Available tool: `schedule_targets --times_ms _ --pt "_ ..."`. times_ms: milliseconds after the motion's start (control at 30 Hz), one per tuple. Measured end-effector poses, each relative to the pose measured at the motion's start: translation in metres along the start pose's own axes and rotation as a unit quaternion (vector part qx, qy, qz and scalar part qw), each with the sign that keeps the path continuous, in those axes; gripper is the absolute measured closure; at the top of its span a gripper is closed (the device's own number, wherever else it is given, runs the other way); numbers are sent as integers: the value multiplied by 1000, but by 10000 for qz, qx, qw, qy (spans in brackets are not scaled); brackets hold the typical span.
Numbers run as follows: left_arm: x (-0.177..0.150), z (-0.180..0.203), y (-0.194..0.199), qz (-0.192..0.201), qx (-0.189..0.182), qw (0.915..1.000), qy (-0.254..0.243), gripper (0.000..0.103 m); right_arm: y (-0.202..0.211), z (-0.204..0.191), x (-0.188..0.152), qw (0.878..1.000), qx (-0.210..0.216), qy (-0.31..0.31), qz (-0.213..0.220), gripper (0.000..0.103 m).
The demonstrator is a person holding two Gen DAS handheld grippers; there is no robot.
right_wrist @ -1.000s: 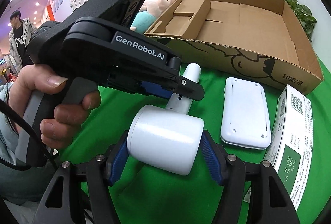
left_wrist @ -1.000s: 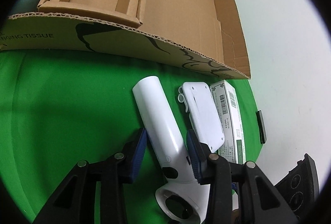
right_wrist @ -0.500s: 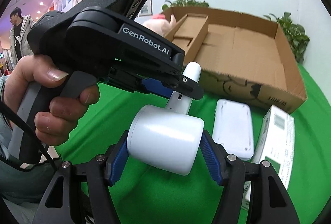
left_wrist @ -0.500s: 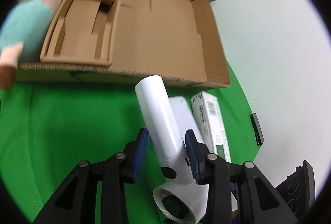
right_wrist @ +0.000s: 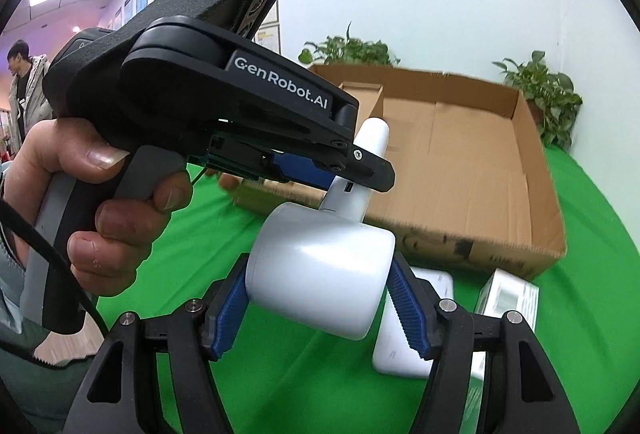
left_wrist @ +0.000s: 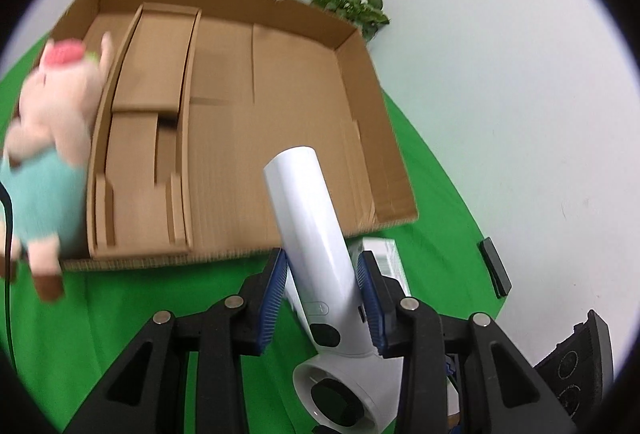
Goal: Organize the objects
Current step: 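Carry the hair dryer into the large box beside the tray with the right tool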
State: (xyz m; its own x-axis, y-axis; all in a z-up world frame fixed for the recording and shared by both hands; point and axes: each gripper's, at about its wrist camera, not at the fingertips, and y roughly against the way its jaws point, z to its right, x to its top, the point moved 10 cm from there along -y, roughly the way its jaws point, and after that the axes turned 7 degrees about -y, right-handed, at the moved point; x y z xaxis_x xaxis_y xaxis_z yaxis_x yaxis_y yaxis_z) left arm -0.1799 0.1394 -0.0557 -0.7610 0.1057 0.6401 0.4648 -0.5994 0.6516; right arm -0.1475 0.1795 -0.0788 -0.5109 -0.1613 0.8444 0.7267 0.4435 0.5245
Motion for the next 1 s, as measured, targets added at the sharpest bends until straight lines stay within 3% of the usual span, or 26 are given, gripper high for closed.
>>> schedule_targets --times_ms 300,533,1000 --pt "48 5 -8 197 49 9997 -169 68 -10 8 45 9996 -73 -13 262 39" --pt "65 -6 -5 225 102 9996 -150 68 -19 9 72 9993 43 -200 311 39" --pt "82 -25 -27 56 312 9994 -171 68 -56 27 82 9980 294 -555 49 39"
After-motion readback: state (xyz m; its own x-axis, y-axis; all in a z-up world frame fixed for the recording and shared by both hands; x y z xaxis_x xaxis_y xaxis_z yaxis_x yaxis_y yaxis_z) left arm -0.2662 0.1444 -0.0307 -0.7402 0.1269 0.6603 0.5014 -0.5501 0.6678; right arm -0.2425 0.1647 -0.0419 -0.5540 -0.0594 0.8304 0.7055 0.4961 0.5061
